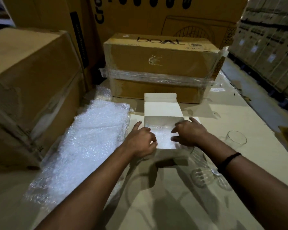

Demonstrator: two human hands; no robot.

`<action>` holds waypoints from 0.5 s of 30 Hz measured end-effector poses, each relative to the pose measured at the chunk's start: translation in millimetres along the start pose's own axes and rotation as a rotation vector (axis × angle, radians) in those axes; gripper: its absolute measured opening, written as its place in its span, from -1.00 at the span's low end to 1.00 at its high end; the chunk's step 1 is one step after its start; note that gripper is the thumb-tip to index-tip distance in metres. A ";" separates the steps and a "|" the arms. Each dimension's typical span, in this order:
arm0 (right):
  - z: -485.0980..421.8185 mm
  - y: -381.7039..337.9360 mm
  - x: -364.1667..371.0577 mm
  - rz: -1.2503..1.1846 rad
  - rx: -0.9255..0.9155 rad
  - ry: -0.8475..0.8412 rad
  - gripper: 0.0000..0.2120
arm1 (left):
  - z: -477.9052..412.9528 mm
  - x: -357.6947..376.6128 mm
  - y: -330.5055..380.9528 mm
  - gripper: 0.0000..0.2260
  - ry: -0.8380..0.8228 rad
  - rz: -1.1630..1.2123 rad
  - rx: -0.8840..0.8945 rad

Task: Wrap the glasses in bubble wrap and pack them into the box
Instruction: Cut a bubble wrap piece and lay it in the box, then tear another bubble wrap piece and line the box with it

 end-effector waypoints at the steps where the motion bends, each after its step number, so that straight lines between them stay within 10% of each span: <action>1: 10.6 -4.8 -4.4 -0.075 0.031 0.074 -0.55 | 12.9 -2.4 -3.2 -0.71 0.113 0.007 0.008; 6: 55.8 -58.0 35.0 -0.258 0.112 0.149 -0.38 | 89.8 3.6 -39.6 -0.68 0.620 0.079 -0.283; 10: 59.5 -71.7 63.2 -0.234 0.154 0.258 -0.35 | 132.2 25.0 -71.6 -0.66 0.421 -0.042 -0.655; 15: 58.0 -75.2 64.6 -0.181 0.191 0.282 -0.34 | 149.4 24.6 -89.1 -0.85 0.232 -0.081 -0.671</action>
Point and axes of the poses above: each hand's wrist, its own z-axis away from the middle knuckle, its own x-axis out of the palm, y = z × x, the point moved 4 cm from there along -z, towards the middle knuckle, and after that the axes turned 9 degrees about y, right-handed, at the moved point
